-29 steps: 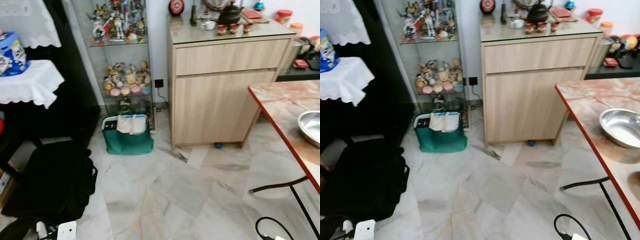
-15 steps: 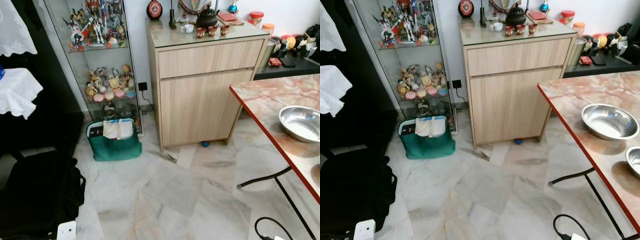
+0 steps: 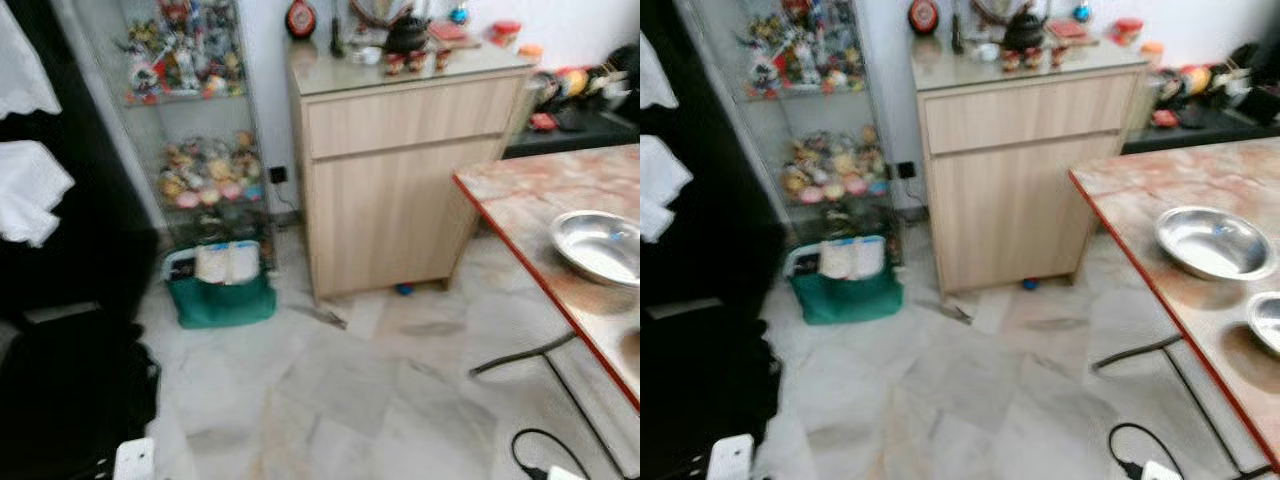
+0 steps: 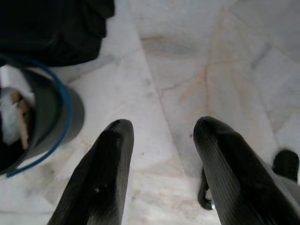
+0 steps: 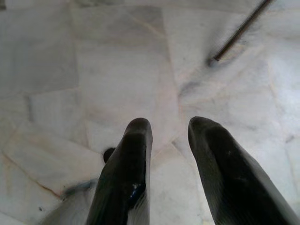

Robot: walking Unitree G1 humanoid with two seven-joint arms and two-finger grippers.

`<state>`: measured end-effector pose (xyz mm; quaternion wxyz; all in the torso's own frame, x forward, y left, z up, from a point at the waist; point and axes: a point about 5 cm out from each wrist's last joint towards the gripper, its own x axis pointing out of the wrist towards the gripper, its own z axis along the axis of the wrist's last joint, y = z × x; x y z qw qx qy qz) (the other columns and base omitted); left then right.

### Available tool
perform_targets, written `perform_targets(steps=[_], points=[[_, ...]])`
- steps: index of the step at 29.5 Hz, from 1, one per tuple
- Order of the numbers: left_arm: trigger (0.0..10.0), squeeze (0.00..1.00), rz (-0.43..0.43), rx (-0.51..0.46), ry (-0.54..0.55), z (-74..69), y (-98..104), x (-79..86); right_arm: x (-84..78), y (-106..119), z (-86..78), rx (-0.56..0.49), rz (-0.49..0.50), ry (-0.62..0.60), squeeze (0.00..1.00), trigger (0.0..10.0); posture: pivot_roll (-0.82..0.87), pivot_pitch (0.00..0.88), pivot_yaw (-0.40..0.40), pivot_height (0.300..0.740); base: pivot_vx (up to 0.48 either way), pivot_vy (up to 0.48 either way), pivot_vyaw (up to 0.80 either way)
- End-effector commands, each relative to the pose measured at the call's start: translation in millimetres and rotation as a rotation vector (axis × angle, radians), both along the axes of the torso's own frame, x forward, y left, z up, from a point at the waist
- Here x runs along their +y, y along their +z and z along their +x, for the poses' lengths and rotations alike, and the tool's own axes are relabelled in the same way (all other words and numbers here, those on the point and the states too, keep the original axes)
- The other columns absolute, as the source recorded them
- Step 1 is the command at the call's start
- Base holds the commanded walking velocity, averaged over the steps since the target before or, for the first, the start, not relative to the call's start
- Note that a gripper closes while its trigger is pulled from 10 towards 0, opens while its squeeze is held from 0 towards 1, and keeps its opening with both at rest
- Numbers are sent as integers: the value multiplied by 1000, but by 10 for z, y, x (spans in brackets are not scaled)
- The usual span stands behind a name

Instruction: Setting the table

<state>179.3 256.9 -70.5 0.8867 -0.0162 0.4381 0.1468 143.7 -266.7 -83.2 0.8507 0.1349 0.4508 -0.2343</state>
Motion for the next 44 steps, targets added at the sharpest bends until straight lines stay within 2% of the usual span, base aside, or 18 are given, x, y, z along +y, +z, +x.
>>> perform_targets(steps=[1,21,44], points=[[10000,0,5,5,-3,-13,-6,1,-11,-12,-41,12,0,-4,0,10000,-4,54,71,740,0,0,-750],[10000,0,0,2,0,-11,-6,-1,-10,-11,-39,11,0,-2,0,10000,-1,52,70,740,0,0,-756],[10000,0,13,7,-51,6,5,2,-7,-12,-37,11,0,-5,0,10000,2,53,74,740,0,0,-754]])
